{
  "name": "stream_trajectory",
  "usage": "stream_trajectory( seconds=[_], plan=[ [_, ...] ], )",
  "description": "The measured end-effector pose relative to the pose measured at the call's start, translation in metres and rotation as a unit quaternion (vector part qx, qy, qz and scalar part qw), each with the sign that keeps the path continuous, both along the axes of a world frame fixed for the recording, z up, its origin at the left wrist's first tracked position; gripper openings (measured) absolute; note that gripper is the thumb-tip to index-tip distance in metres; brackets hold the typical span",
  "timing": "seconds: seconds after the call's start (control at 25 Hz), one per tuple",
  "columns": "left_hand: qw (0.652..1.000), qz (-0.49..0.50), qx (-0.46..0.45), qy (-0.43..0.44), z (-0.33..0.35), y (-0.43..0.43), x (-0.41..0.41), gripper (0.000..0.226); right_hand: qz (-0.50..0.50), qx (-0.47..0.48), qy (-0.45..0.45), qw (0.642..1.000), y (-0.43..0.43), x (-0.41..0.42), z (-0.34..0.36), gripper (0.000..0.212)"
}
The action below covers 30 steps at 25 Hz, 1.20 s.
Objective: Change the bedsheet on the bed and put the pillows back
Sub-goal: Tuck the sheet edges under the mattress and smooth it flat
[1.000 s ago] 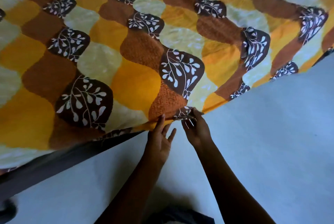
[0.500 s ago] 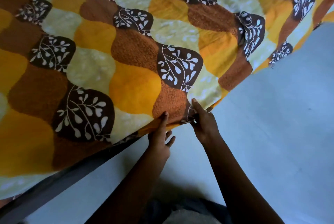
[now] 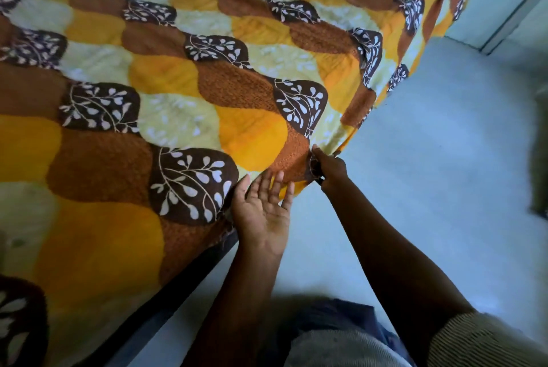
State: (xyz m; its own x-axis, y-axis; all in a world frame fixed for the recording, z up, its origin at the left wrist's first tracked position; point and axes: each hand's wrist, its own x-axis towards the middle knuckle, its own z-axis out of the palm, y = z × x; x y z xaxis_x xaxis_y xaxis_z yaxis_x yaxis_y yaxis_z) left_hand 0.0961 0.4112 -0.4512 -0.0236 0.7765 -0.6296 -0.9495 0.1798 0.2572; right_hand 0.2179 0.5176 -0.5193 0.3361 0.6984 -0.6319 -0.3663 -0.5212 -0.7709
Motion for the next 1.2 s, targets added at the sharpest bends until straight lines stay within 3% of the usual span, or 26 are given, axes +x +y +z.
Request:
stream_trajectory(
  seconds=[0.16, 0.44, 0.6, 0.68, 0.76, 0.84, 0.92, 1.0, 1.04, 1.12, 1.2],
  plan=[
    [0.999, 0.026, 0.028, -0.037, -0.004, -0.006, 0.000, 0.051, 0.005, 0.000, -0.047, 0.999, -0.006, -0.004, 0.001, 0.024],
    [0.993, 0.055, 0.092, -0.056, -0.018, -0.011, 0.007, 0.054, 0.038, 0.022, -0.011, 0.999, -0.024, 0.007, 0.002, 0.007],
    [0.991, 0.085, 0.097, -0.016, -0.028, -0.008, 0.019, 0.050, 0.097, 0.022, -0.214, 0.972, -0.021, 0.019, -0.014, 0.024],
    [0.990, 0.100, 0.101, -0.010, -0.029, -0.006, 0.023, 0.049, 0.093, 0.040, -0.252, 0.963, -0.023, 0.024, -0.021, 0.025],
    [0.986, 0.125, 0.108, -0.011, -0.027, -0.003, 0.029, 0.051, 0.077, 0.065, -0.167, 0.981, -0.026, 0.029, -0.020, 0.021],
    [0.981, 0.138, 0.136, -0.023, -0.026, -0.002, 0.032, 0.055, 0.063, 0.110, 0.001, 0.992, -0.030, 0.031, -0.012, 0.015],
    [0.975, 0.142, 0.170, -0.032, -0.026, -0.003, 0.031, 0.061, 0.035, 0.137, 0.199, 0.970, -0.029, 0.033, -0.001, 0.011],
    [0.974, 0.133, 0.180, -0.019, -0.026, -0.006, 0.029, 0.062, 0.010, 0.108, 0.303, 0.947, -0.025, 0.036, 0.002, 0.010],
    [0.977, 0.128, 0.173, 0.000, -0.026, -0.006, 0.031, 0.060, 0.010, 0.082, 0.309, 0.947, -0.023, 0.037, 0.003, 0.009],
    [0.982, 0.131, 0.128, 0.044, -0.024, -0.001, 0.036, 0.054, 0.034, 0.039, 0.236, 0.970, -0.020, 0.039, 0.001, 0.014],
    [0.983, 0.144, 0.095, 0.059, -0.021, 0.004, 0.039, 0.051, 0.056, 0.048, 0.219, 0.973, -0.020, 0.039, 0.001, 0.016]
  ],
)
